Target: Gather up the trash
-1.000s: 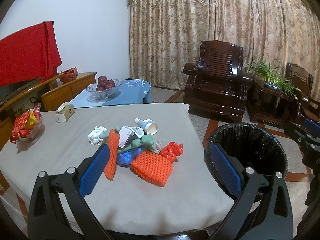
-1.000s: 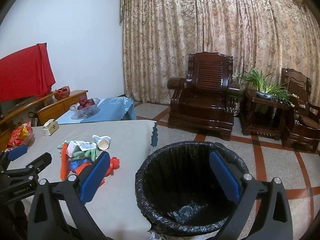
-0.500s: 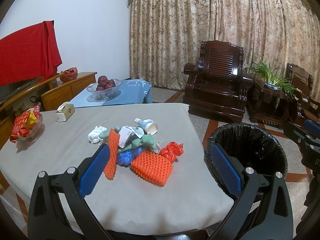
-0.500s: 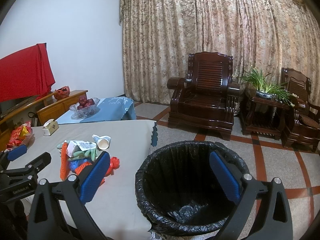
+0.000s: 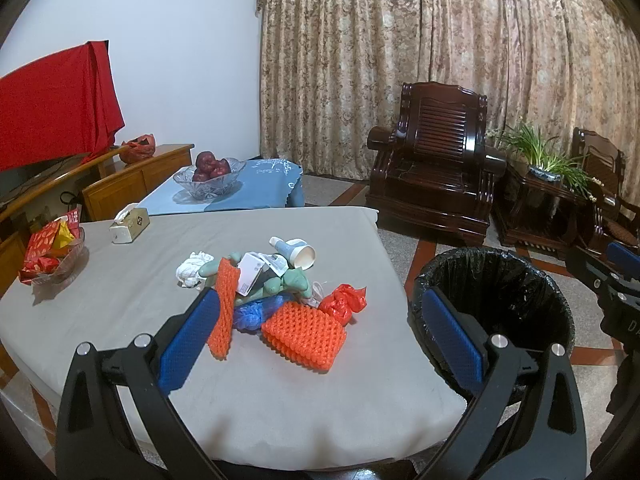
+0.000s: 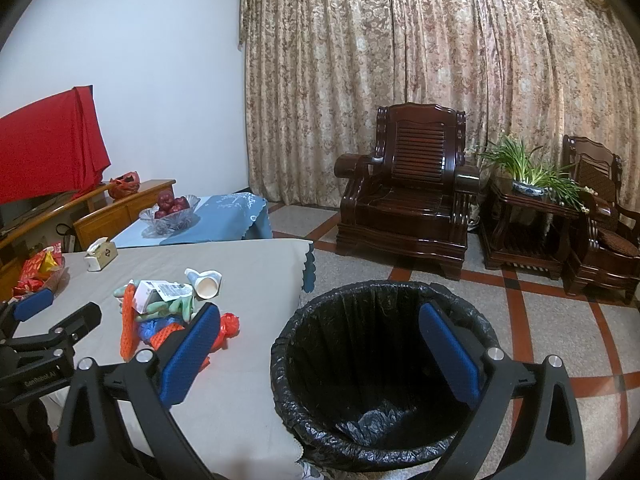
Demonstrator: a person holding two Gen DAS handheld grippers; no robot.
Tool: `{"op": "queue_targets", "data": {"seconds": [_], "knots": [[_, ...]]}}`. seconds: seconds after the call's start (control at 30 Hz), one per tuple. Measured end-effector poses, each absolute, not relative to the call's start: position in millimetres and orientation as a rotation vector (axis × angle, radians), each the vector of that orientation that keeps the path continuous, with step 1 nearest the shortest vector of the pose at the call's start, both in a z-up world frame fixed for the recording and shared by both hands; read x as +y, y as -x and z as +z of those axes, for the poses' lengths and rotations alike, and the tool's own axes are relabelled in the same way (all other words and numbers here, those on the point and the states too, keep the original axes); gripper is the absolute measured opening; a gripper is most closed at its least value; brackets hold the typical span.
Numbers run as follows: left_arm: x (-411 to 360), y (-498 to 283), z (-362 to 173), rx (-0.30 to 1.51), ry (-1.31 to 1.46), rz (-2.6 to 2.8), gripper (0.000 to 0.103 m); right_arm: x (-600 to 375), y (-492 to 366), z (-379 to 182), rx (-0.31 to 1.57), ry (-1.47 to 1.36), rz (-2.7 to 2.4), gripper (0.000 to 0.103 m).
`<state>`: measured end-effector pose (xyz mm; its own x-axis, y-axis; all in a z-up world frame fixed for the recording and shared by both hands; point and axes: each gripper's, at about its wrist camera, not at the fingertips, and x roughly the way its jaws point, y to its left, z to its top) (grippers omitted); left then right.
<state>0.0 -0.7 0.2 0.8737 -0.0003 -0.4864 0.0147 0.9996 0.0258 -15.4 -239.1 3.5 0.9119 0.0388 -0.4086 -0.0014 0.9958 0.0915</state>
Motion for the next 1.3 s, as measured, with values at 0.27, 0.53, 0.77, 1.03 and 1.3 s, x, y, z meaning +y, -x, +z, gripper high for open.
{"op": "queue_targets", "data": {"seconds": [0.27, 0.53, 0.77, 1.03, 1.3], "knots": [[0.3, 0.5, 0.2, 0.507, -0.028, -0.008, 0.098, -240.1, 13.6, -0.5, 0.426, -0.091, 0.021, 0.097], [0.3, 0.5, 0.2, 0.506, -0.027, -0.008, 0.098, -240.5, 13.8, -1.0, 0.426, -0.093, 0.020, 0.097], [0.4, 0.7, 0.3, 0.506, -0.026, -0.008, 0.098, -242.5, 13.5, -3.4, 0.428, -0.094, 0.021, 0.097], [0.4, 0.4, 0.2, 0.507, -0.025, -0.008, 0.098, -241.3, 13.6, -1.3, 0.427, -0.092, 0.020, 0.097], [0.5, 0.5, 0.3, 0.507, -0.024, -0.009, 0.098, -241.7, 13.3, -1.3, 0.427, -0.092, 0.021, 0.097]]}}
